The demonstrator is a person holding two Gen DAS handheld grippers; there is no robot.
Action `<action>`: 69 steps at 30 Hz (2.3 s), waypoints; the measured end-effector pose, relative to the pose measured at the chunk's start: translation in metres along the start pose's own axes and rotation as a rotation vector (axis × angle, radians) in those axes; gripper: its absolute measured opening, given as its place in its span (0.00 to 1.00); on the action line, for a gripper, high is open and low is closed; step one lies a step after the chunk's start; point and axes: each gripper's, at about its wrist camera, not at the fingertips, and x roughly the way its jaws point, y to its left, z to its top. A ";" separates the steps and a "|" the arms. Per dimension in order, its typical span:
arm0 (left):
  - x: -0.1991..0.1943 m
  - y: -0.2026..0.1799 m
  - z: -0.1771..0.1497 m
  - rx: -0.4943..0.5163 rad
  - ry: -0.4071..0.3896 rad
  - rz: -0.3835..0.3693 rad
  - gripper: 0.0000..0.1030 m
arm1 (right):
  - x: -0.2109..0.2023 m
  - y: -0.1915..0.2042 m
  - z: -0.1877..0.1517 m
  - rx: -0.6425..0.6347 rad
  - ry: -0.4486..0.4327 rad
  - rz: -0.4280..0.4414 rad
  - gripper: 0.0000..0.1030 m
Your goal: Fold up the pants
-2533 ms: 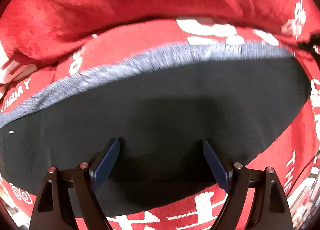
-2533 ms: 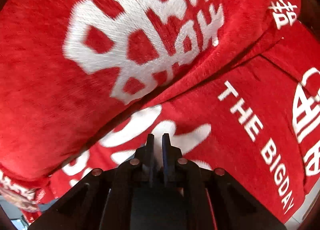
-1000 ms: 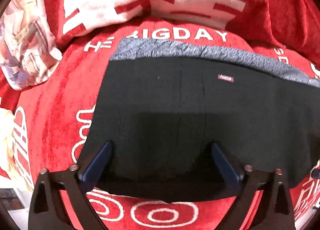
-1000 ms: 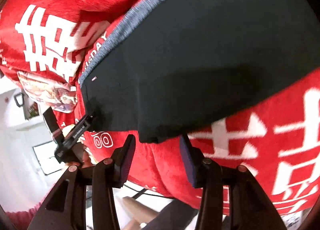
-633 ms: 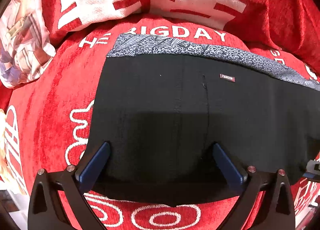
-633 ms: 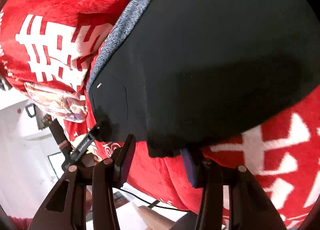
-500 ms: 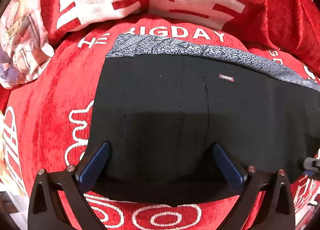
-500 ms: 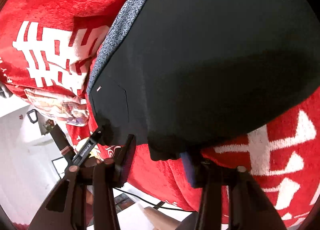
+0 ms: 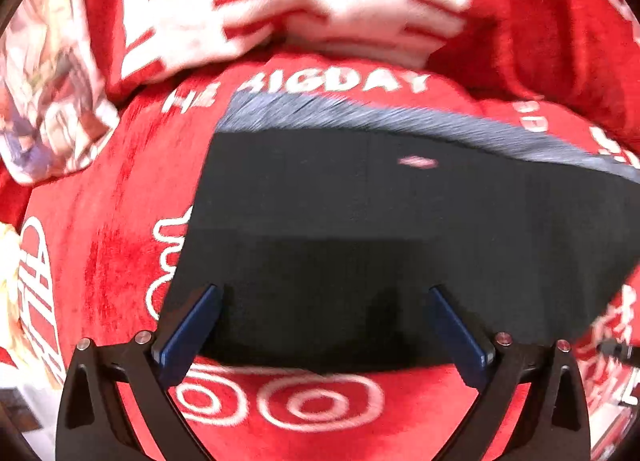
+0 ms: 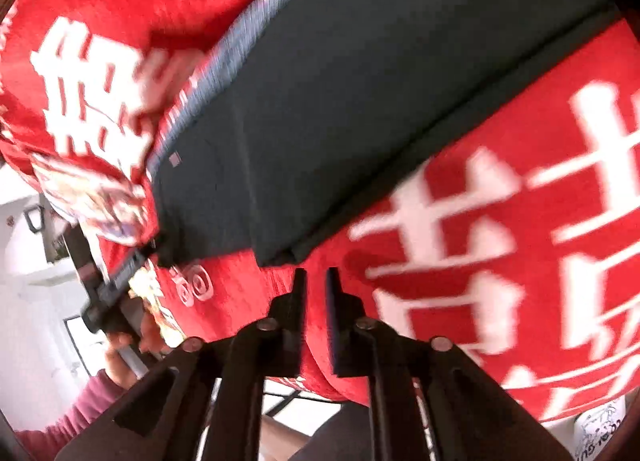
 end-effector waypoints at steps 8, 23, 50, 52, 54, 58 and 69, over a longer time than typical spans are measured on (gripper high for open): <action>0.006 -0.110 0.014 0.097 0.013 -0.170 1.00 | -0.039 -0.053 0.055 0.191 -0.179 0.037 0.08; 0.031 -0.159 -0.008 0.215 0.096 -0.029 1.00 | -0.081 -0.028 0.056 -0.068 -0.238 -0.259 0.19; -0.016 -0.247 -0.028 0.325 0.174 -0.059 1.00 | -0.118 -0.102 0.004 0.074 -0.137 -0.325 0.49; -0.019 -0.262 -0.030 0.344 0.175 -0.065 1.00 | -0.124 -0.107 0.003 0.085 -0.146 -0.314 0.49; -0.022 -0.278 -0.032 0.367 0.174 -0.067 1.00 | -0.131 -0.114 0.003 0.092 -0.155 -0.307 0.49; -0.021 -0.306 -0.032 0.380 0.186 -0.067 1.00 | -0.145 -0.134 0.011 0.113 -0.165 -0.294 0.50; -0.011 -0.394 -0.030 0.406 0.204 -0.063 1.00 | -0.190 -0.180 0.047 0.151 -0.210 -0.249 0.54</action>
